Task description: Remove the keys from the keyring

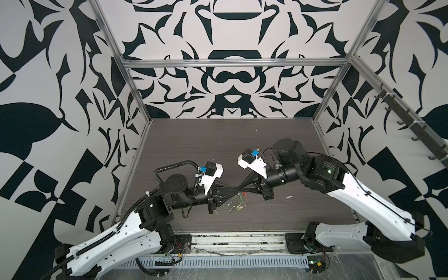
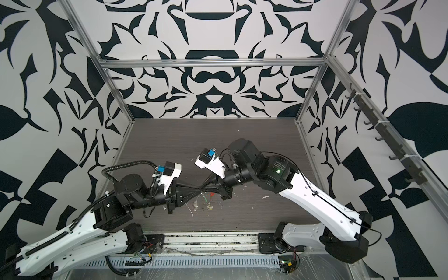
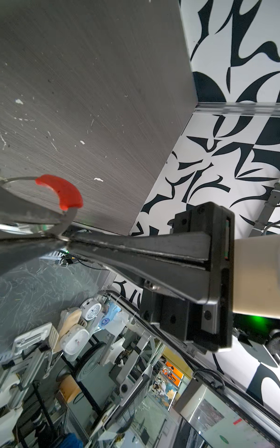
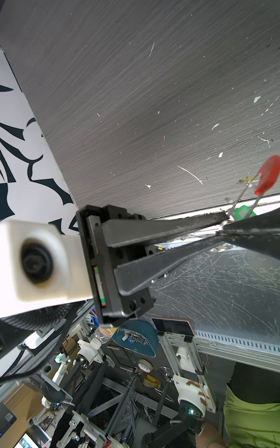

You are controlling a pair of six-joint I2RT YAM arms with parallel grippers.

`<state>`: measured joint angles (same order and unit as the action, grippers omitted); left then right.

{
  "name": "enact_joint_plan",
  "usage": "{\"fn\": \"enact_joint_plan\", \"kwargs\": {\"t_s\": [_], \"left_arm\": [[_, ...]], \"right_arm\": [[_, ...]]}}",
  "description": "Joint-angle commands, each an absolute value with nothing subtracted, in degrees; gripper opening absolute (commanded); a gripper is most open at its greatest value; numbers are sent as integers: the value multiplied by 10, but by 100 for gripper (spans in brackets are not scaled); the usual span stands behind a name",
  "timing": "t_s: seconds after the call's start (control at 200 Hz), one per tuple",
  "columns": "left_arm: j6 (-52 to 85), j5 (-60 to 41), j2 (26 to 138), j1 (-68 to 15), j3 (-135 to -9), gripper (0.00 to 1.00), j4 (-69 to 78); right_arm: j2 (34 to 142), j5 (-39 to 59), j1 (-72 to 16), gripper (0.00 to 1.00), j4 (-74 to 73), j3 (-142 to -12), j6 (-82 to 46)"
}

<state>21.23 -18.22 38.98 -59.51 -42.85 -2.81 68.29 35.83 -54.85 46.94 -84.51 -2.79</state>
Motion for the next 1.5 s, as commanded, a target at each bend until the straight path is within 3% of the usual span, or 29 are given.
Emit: {"fn": "enact_joint_plan", "kwargs": {"t_s": [0.0, 0.055, 0.135, 0.295, 0.435, 0.565, 0.72, 1.21, 1.325, 1.495], "left_arm": [[213, -186, 393, -594, -448, 6, -20], [215, -187, 394, -595, -448, 0, -16], [224, -183, 394, -595, -442, 0, 0], [245, -140, 376, -594, -401, 0, 81], [256, -87, 334, -594, -351, 0, 176], [268, -43, 310, -594, -317, 0, 252], [275, -23, 316, -595, -304, 0, 303], [280, -22, 340, -594, -301, 0, 346], [282, -17, 340, -595, -299, 0, 346], [282, -13, 336, -595, -296, 0, 349]], "right_arm": [[679, 380, -553, 0, 455, -870, -22], [677, 378, -553, 0, 448, -869, -26], [669, 364, -553, 0, 422, -860, -43], [615, 321, -553, 33, 288, -791, -118], [539, 273, -553, 42, 124, -690, -191], [487, 239, -553, 43, -19, -597, -248], [498, 235, -553, 43, -103, -559, -288], [575, 285, -554, 36, -207, -563, -337], [578, 285, -555, 27, -209, -563, -341], [581, 290, -556, 25, -208, -563, -342]]}}
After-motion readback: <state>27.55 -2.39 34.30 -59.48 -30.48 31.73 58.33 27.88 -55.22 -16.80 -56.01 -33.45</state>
